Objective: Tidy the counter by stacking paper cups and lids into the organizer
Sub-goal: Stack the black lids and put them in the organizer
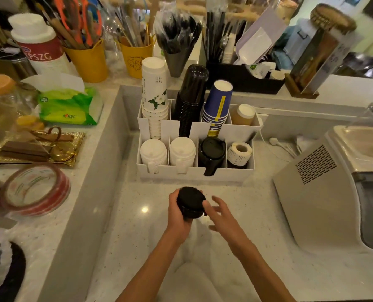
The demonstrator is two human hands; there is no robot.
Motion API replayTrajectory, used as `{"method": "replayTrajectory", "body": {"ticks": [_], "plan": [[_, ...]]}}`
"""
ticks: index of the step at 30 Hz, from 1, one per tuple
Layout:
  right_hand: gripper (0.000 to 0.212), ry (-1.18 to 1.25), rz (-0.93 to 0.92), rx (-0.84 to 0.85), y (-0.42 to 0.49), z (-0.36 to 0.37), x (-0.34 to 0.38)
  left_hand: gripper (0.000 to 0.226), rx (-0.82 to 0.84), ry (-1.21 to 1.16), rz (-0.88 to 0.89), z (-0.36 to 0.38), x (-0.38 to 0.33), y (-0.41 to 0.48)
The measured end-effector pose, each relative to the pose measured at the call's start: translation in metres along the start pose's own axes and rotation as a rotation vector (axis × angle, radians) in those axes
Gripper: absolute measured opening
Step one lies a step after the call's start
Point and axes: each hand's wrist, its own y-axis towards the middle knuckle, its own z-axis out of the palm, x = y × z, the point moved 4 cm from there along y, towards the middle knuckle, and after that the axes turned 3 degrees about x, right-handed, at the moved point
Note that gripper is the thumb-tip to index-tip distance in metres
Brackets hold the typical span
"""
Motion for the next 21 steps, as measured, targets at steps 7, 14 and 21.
{"method": "replayTrajectory", "body": {"ticks": [7, 14, 21], "plan": [[0.034, 0.591, -0.038, 0.098, 0.015, -0.019, 0.014, 0.041, 0.161, 0.279, 0.245, 0.026, -0.029, -0.005], [0.054, 0.24, -0.178, -0.032, 0.029, -0.067, 0.059, 0.023, 0.164, 0.695, 0.259, 0.039, -0.072, 0.014], [0.056, 0.235, -0.176, -0.031, 0.032, -0.069, 0.061, 0.024, 0.198, 0.816, 0.273, 0.055, -0.092, 0.024]]}}
